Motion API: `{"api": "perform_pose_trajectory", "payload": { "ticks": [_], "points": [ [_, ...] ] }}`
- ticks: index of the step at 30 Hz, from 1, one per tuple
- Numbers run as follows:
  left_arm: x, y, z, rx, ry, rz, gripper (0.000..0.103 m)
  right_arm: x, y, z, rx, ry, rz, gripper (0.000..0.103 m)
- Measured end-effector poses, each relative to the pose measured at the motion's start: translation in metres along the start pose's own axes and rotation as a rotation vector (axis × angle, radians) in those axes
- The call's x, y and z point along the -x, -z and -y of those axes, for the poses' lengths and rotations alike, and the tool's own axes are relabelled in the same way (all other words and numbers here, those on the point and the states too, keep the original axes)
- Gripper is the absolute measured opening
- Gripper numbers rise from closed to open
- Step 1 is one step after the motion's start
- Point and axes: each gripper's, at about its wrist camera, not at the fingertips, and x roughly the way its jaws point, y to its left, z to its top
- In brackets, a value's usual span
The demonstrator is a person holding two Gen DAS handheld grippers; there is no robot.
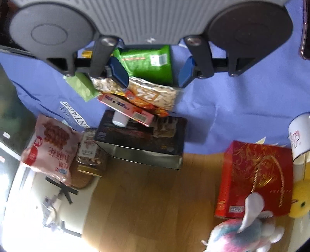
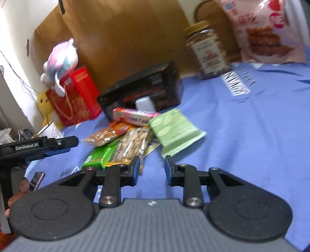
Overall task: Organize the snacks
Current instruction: 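Grasp the pink candy stick box with the left gripper, then carry the pink box over the tin and release it inside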
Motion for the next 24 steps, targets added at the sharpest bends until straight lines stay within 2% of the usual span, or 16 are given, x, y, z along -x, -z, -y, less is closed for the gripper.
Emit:
{"api": "perform_pose_trajectory", "payload": {
  "ticks": [3,6,10,12,17,20,24],
  "points": [
    [-0.012,-0.005,0.016,-0.012,0.032,-0.046,0.058,0.004,0.005,0.002,-0.008,0.011,-0.007,0.031],
    [-0.008,-0.013,0.017,0.05,0.122,-0.033,0.058,0.014,0.006,0.0,0.026,0.002,-0.004,0.031],
    [-0.004,-0.025,0.004,0.108,0.163,-0.041,0.058,0.025,0.0,0.004,0.086,0.03,0.024,0.031],
    [-0.004,-0.03,-0.003,0.121,0.155,-0.049,0.057,0.024,-0.009,0.008,0.084,0.021,0.047,0.031],
    [-0.01,-0.04,-0.003,0.07,0.123,-0.018,0.057,0.005,-0.031,0.004,0.114,-0.011,0.067,0.031],
    [-0.027,-0.05,-0.007,0.081,0.123,-0.022,0.057,-0.016,-0.041,-0.001,0.15,-0.024,0.036,0.03],
    [-0.059,-0.069,-0.013,0.062,0.112,-0.017,0.066,-0.054,-0.059,-0.008,0.202,-0.053,-0.02,0.031]
  ]
}}
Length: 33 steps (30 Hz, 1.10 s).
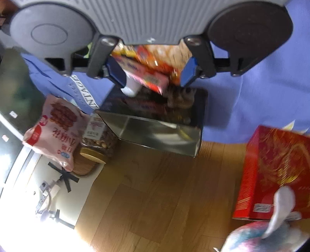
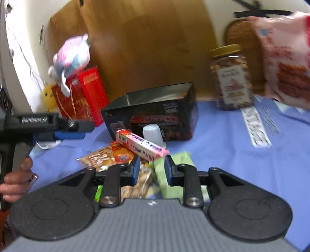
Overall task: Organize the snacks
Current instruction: 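Carry the pink box over the tin and release it inside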
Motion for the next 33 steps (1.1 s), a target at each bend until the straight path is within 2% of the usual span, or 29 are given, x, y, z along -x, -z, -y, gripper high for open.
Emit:
{"api": "perform_pose_trajectory", "payload": {
  "ticks": [2,5,7,9,10,11,14,18,22,24,26,28,30,33],
  "points": [
    [-0.019,-0.007,-0.004,-0.014,-0.035,-0.013,0.066,-0.019,-0.01,0.0,0.048,-0.012,-0.038,0.032],
    [-0.044,-0.011,-0.009,-0.023,-0.028,-0.068,0.066,-0.043,-0.018,0.005,0.078,-0.004,-0.094,0.04],
    [-0.057,-0.009,-0.008,-0.039,-0.015,-0.101,0.061,-0.056,-0.019,0.009,0.082,-0.019,-0.136,0.044],
    [-0.066,-0.005,-0.006,-0.044,0.038,-0.138,0.039,-0.069,-0.016,0.011,0.087,-0.049,-0.197,0.044],
    [-0.066,-0.003,-0.004,-0.039,0.057,-0.141,0.038,-0.071,-0.013,0.011,0.097,-0.06,-0.202,0.045],
    [-0.064,-0.002,-0.001,-0.052,0.047,-0.132,0.037,-0.071,-0.011,0.01,0.106,-0.058,-0.199,0.041],
    [-0.049,0.001,0.002,-0.045,0.049,-0.107,0.035,-0.062,-0.007,0.007,0.101,-0.048,-0.168,0.04],
    [-0.015,-0.009,0.001,-0.009,0.074,-0.035,0.033,-0.039,-0.01,-0.004,0.122,-0.058,-0.091,0.04],
    [0.019,-0.041,0.006,-0.031,0.083,0.113,0.033,-0.018,-0.044,-0.025,0.201,-0.064,0.03,0.04],
    [0.021,-0.061,0.006,-0.034,0.077,0.158,0.033,-0.02,-0.07,-0.032,0.258,-0.054,0.074,0.04],
    [0.005,-0.082,0.004,-0.031,0.056,0.165,0.033,-0.037,-0.094,-0.032,0.294,-0.041,0.067,0.04],
    [-0.02,-0.095,-0.003,-0.011,0.049,0.128,0.033,-0.06,-0.109,-0.027,0.325,-0.007,0.038,0.04],
    [-0.052,-0.101,-0.009,0.021,0.029,0.065,0.033,-0.086,-0.115,-0.02,0.332,0.033,-0.021,0.04],
    [-0.084,-0.099,-0.009,0.005,0.011,0.017,0.033,-0.111,-0.112,-0.014,0.374,0.123,-0.077,0.044]
  ]
}}
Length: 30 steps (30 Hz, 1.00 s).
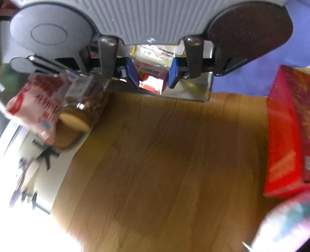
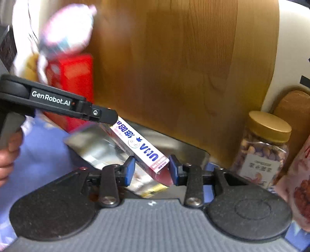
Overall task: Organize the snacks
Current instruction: 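Carry the pink box over the tin and release it inside, then grasp the white yogurt cup with the right gripper and lift it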
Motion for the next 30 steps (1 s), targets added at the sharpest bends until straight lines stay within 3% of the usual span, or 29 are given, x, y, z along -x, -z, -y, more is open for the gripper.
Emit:
{"api": "perform_pose_trajectory", "payload": {
  "ticks": [3,6,10,14,19,20,24,30],
  "points": [
    [-0.017,0.003,0.004,-0.021,-0.018,-0.045,0.035,-0.002,0.004,-0.001,0.009,0.068,0.0,0.046],
    [0.002,0.007,0.004,-0.049,-0.031,0.001,0.04,0.024,0.009,0.001,-0.038,0.059,0.072,0.046],
    [0.047,0.017,-0.004,-0.04,-0.007,0.062,0.042,0.068,0.034,0.006,-0.194,-0.036,0.151,0.045],
    [0.068,0.036,-0.005,-0.009,0.008,0.021,0.042,0.059,0.067,-0.009,-0.299,-0.123,0.062,0.045],
    [0.069,0.061,-0.002,0.019,0.017,-0.034,0.042,0.019,0.068,-0.028,-0.298,-0.05,-0.008,0.045],
    [0.069,0.065,-0.002,0.023,0.018,-0.044,0.042,0.016,0.07,-0.03,-0.295,-0.023,-0.019,0.034],
    [0.076,0.079,-0.001,0.031,0.032,-0.062,0.042,0.032,0.078,-0.018,-0.357,-0.044,0.004,0.033],
    [0.103,0.102,0.014,0.028,0.123,-0.064,0.042,0.114,0.121,0.014,-0.663,-0.312,0.146,0.034]
  ]
}}
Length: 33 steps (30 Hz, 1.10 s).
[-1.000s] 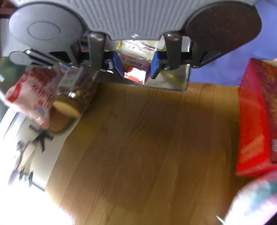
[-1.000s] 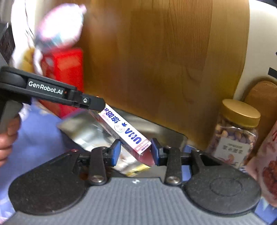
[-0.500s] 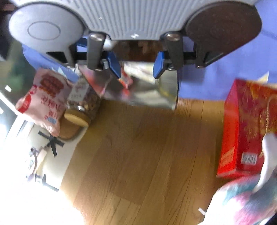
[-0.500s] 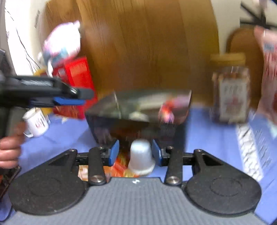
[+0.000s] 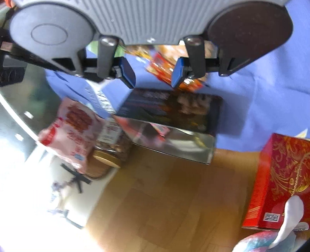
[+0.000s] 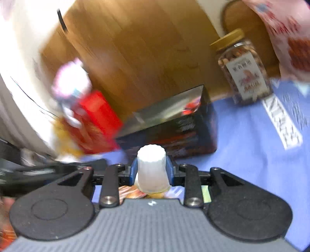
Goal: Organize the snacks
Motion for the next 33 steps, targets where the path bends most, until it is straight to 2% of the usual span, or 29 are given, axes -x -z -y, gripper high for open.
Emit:
{"api": "perform_pose_trajectory", "payload": {
  "ticks": [1,4,8,11,13,14,16,18,20,22,24,26,27,33],
  "points": [
    [0.004,0.008,0.006,-0.016,0.012,-0.005,0.042,0.013,0.009,0.003,-0.027,-0.032,-0.011,0.034],
    [0.008,0.031,0.023,-0.059,0.029,-0.041,0.042,0.031,0.034,0.007,-0.087,-0.059,-0.041,0.034],
    [0.005,0.062,0.042,-0.079,0.071,-0.118,0.042,0.037,0.067,0.03,-0.274,-0.143,-0.092,0.034],
    [0.001,0.077,0.052,-0.092,0.069,-0.153,0.042,0.045,0.079,0.034,-0.27,-0.065,-0.085,0.038],
    [-0.001,0.084,0.056,-0.089,0.061,-0.167,0.042,0.056,0.08,0.035,-0.274,-0.045,-0.045,0.04],
    [-0.001,0.085,0.057,-0.084,0.059,-0.172,0.042,0.06,0.078,0.033,-0.244,0.0,-0.015,0.045],
    [-0.003,0.086,0.06,-0.073,0.063,-0.178,0.042,0.071,0.077,0.025,-0.154,0.085,0.039,0.046],
    [-0.002,0.086,0.061,-0.065,0.073,-0.182,0.042,0.08,0.078,0.019,-0.101,0.094,0.06,0.046],
    [-0.004,0.085,0.065,-0.054,0.082,-0.188,0.042,0.086,0.08,0.005,0.011,0.117,0.072,0.046],
    [-0.005,0.084,0.069,-0.05,0.097,-0.189,0.042,0.087,0.085,-0.009,0.145,0.142,0.062,0.05],
    [-0.007,0.085,0.076,-0.062,0.101,-0.191,0.042,0.084,0.091,-0.018,0.251,0.158,0.036,0.06],
    [-0.012,0.087,0.084,-0.08,0.101,-0.2,0.049,0.079,0.099,-0.025,0.337,0.18,0.019,0.063],
    [-0.014,0.089,0.088,-0.093,0.096,-0.2,0.05,0.076,0.102,-0.025,0.364,0.191,0.013,0.066],
    [-0.031,0.097,0.104,-0.155,0.048,-0.215,0.05,0.06,0.103,-0.021,0.432,0.222,-0.022,0.067]
  ]
}}
